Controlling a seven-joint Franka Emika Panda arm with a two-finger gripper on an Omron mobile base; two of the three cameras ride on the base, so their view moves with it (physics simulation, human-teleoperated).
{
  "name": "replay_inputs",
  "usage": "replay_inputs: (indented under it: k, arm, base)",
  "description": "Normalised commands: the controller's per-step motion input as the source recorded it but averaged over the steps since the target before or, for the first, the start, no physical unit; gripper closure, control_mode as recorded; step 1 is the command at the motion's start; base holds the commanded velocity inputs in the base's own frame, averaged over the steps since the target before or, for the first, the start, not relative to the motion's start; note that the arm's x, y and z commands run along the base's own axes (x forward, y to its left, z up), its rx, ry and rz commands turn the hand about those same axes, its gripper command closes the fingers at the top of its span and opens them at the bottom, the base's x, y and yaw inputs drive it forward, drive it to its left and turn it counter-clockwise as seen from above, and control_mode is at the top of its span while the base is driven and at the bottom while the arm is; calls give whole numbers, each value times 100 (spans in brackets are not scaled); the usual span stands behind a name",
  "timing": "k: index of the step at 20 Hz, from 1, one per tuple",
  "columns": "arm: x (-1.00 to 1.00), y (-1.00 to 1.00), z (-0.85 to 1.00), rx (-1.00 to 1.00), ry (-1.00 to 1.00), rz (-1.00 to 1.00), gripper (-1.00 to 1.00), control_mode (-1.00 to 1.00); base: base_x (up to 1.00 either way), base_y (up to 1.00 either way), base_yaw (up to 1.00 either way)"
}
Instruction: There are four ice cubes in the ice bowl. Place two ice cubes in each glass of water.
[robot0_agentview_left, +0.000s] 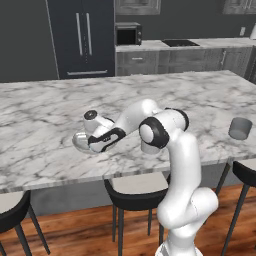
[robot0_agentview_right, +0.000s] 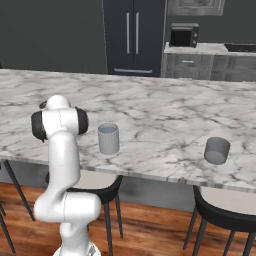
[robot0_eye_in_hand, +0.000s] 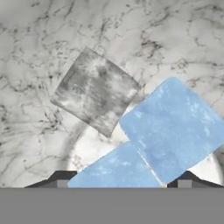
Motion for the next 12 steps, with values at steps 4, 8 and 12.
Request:
replay_inputs:
  k: [4, 8, 12]
  arm:
    - [0, 1, -20, 0, 0, -5, 100, -100]
    - [-11, -11, -4, 1, 0, -11, 100, -100]
    - [-21, -32, 2, 6, -3, -26, 100, -100]
  base:
    - [0, 0, 0]
    - [0, 0, 0]
    - [0, 0, 0]
